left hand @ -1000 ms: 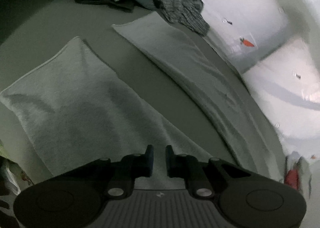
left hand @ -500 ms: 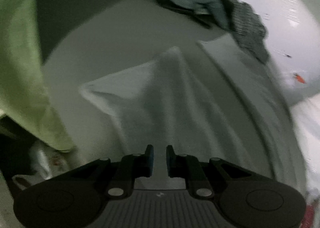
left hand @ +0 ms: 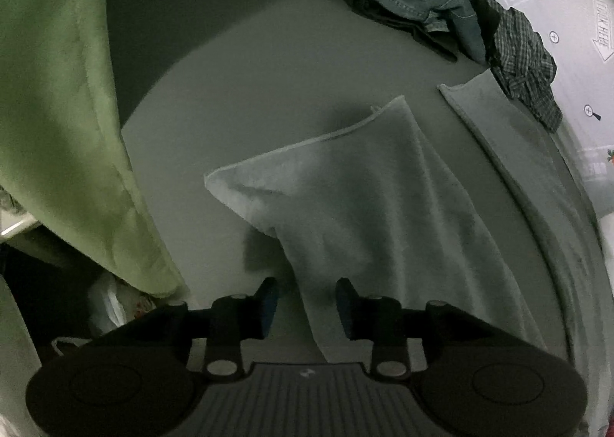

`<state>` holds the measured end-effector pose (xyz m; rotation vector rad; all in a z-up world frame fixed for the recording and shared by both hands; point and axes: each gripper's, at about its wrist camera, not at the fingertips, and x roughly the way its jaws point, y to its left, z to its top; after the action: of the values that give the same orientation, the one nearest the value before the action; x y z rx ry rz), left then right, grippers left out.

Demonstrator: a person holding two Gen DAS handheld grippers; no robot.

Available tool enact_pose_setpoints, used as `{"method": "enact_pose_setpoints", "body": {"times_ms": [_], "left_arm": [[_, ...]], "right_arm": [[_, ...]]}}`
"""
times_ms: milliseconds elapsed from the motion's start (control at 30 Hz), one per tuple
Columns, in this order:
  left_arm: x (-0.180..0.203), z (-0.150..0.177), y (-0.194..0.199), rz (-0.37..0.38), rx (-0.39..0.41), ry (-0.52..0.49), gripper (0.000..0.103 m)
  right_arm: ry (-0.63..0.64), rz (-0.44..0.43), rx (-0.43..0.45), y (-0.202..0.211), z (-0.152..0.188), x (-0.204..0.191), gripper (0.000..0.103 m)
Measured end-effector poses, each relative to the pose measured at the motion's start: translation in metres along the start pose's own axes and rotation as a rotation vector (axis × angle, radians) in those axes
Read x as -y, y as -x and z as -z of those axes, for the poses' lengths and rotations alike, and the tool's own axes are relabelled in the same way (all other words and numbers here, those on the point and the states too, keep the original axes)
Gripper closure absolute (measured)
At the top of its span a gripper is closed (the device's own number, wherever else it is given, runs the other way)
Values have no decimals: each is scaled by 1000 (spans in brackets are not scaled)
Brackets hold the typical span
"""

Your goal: Fold clothes

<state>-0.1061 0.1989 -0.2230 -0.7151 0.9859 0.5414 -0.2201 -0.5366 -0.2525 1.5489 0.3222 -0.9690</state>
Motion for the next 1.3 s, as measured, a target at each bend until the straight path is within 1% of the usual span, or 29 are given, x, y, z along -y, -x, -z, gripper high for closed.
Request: {"method": "enact_pose_setpoints", "body": {"times_ms": [133,333,467,533,567,633,700,767,833,933,1000,1067,1133,1233,1300], "left_arm": [[-2,-3,-5,-1,11,2,61],[-5,-8,-10,-11,12,29,61],[-3,-8,-9,-20,16,14,63],[-2,-9,-10,-35,18,27,69],[-2,-9,-10,-45,19,31,73],[-3,-10,-8,-50,21,32,76],[-6,-10,-6,-35,26,48,89],[-9,-11,-4,-19,32,67,97],[-9,-12,0,-4,49,97,97],[-3,-15,12,-8,100,103,101],[1,-18,22,-9,139,113,101],[5,-22,34,-15,198,128,102],[12,-26,45,-24,247,112,103],[25,-32,54,-25,279,62,103],[28,-34,51,-27,263,49,102]], "right_arm": [[12,8,9,0,2,-1,102],[25,12,17,1,3,-2,102],[61,27,27,0,5,-6,102],[82,35,27,0,6,-9,101],[90,37,24,0,6,-11,101],[110,37,13,-1,5,-14,101],[134,32,5,-1,5,-17,101],[159,22,2,0,6,-21,101],[183,14,12,3,7,-26,101],[247,3,24,6,12,-40,102],[289,-25,30,9,15,-51,102],[304,-68,34,13,16,-61,102],[308,-120,37,18,17,-71,102],[308,-185,40,25,16,-85,102],[290,-223,34,26,15,-90,102]]}}
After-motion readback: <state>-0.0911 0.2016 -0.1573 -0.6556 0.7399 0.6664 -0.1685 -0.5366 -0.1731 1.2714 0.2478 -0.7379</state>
